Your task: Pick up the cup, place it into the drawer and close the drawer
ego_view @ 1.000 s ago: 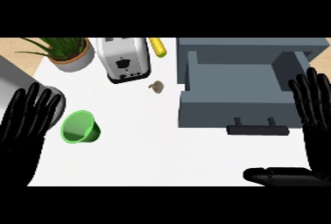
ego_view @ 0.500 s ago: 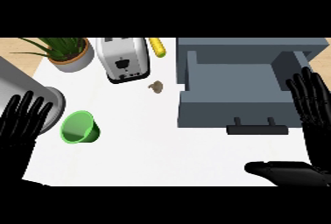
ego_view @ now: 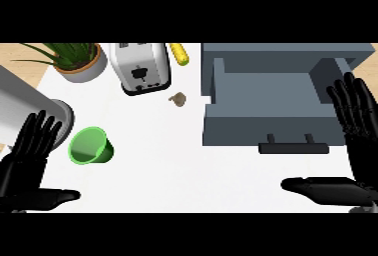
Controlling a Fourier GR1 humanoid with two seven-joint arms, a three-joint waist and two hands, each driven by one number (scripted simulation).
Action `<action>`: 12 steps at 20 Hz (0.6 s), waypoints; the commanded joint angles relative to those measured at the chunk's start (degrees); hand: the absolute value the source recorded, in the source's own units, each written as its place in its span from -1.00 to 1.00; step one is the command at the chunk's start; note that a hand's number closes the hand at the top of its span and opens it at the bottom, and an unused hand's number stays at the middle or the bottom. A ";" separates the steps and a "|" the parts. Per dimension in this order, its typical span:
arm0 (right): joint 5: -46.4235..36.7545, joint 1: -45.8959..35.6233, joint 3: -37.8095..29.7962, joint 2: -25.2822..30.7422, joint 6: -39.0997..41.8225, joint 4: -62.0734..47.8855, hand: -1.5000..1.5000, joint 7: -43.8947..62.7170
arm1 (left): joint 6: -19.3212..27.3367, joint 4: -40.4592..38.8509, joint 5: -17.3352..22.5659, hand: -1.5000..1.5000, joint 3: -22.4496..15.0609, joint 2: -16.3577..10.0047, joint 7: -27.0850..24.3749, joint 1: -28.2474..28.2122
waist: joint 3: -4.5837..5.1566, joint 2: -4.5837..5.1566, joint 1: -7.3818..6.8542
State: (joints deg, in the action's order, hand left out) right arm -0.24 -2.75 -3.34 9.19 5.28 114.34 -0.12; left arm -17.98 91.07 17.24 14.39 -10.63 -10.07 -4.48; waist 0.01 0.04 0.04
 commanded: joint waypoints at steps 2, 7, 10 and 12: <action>0.51 -3.38 -2.16 0.17 0.04 -2.95 -1.00 0.72 | 0.97 -5.57 -3.40 -1.00 1.56 -0.43 -3.25 0.47 | -0.01 -0.03 -0.16; -4.25 2.67 3.12 -3.17 -0.43 -3.07 -1.00 -5.52 | -0.89 -24.72 -8.15 -1.00 3.94 -3.53 -14.01 5.56 | 0.02 0.08 0.27; -2.37 -1.86 1.51 -2.02 -0.76 -0.05 -1.00 1.61 | 1.17 -35.96 -11.39 -1.00 4.36 -4.26 -19.46 11.77 | 0.06 0.10 0.50; -0.37 -1.07 -1.29 -0.31 1.91 -2.73 -1.00 -2.37 | -2.48 -39.47 -10.28 -1.00 5.28 -5.90 -23.18 9.90 | 0.02 0.03 0.20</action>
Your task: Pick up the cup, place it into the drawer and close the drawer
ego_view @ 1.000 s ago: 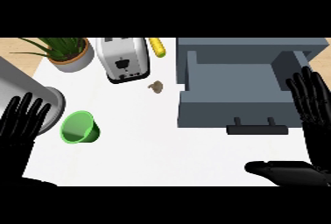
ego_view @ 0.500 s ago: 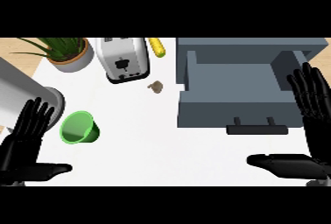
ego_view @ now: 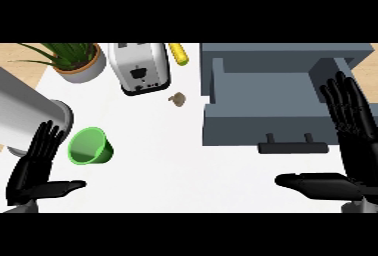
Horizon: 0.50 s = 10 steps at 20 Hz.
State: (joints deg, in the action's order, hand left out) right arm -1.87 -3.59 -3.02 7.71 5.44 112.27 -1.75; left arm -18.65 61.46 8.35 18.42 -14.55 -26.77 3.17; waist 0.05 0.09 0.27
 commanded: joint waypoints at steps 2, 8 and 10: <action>3.49 -1.81 -3.72 2.46 2.72 -0.82 -1.00 0.96 | -3.47 -18.88 -2.38 -1.00 1.88 -3.86 -11.06 6.29 | 0.02 0.04 0.18; 1.03 -1.33 -1.50 0.45 1.91 -1.50 -1.00 0.49 | -1.18 -35.14 -5.75 -1.00 2.05 -4.84 -21.41 13.05 | 0.03 0.06 0.24; 2.50 0.17 -3.17 1.00 3.03 -1.50 -1.00 -1.44 | -2.19 -40.04 -5.50 -1.00 2.62 -5.64 -23.80 16.13 | 0.04 0.09 0.40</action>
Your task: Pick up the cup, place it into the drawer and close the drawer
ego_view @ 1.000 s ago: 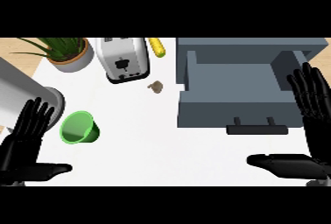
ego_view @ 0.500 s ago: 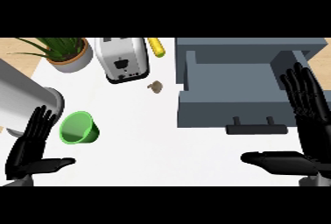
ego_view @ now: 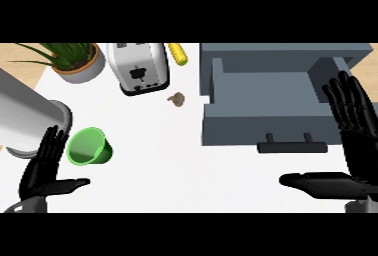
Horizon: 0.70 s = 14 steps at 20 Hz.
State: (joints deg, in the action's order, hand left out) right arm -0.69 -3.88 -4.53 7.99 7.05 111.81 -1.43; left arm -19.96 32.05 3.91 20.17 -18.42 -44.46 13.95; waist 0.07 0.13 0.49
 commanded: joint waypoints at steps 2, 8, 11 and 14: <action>1.72 1.72 -0.86 1.26 1.94 3.25 -1.00 2.45 | 0.47 -13.05 -2.64 -1.00 0.19 -0.28 -11.74 4.09 | 0.07 0.11 0.49; -0.88 3.67 1.04 -0.74 1.80 0.36 -1.00 -3.43 | 1.84 -17.95 -3.31 -1.00 0.39 -0.57 -15.84 6.79 | 0.16 0.37 0.97; 1.45 0.20 -0.95 0.20 1.44 1.90 -1.00 0.70 | -1.89 -20.43 -3.47 -1.00 0.47 -3.57 -15.54 7.09 | 0.21 0.44 0.96; 1.00 2.48 0.22 -0.52 2.03 1.38 -1.00 -0.18 | -1.96 -19.46 -3.36 -1.00 0.20 -2.75 -16.04 7.69 | 0.13 0.26 0.71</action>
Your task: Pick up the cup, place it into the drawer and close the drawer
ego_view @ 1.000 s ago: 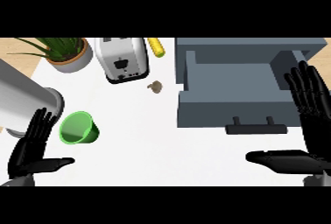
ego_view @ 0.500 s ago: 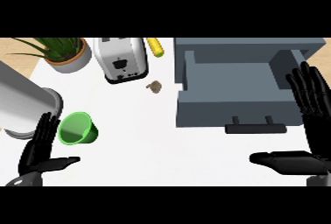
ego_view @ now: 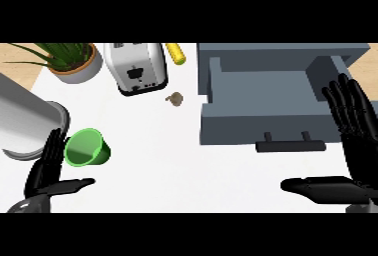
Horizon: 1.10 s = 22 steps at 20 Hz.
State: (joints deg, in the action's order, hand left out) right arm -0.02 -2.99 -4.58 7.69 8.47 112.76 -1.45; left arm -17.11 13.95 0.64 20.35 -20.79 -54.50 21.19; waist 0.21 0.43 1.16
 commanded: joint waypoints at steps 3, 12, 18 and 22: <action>-0.15 0.79 1.72 -0.47 0.18 4.27 -1.00 2.76 | -4.01 -2.65 -0.36 -1.00 -0.07 0.22 -5.25 1.69 | 0.06 0.01 0.47; 0.81 -1.23 -0.52 0.00 0.57 -0.12 -1.00 0.13 | -6.69 -2.99 0.83 -1.00 0.79 1.63 -5.30 4.59 | 0.10 0.22 0.65; 1.04 -2.69 -1.02 0.79 1.04 -1.54 -1.00 1.02 | -12.02 -2.30 0.58 -1.00 -0.31 2.37 -5.60 4.12 | 0.09 0.27 0.40; 1.13 -1.30 -1.52 0.72 1.64 -3.37 -1.00 -1.57 | -13.00 -0.78 1.45 -1.00 -0.30 5.55 -6.43 4.81 | 0.03 0.20 0.23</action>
State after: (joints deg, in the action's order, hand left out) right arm 0.67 -4.35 -5.12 7.91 9.49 111.14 -1.52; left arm -21.47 12.60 1.52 20.17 -17.07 -54.57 25.78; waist 0.29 0.64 1.59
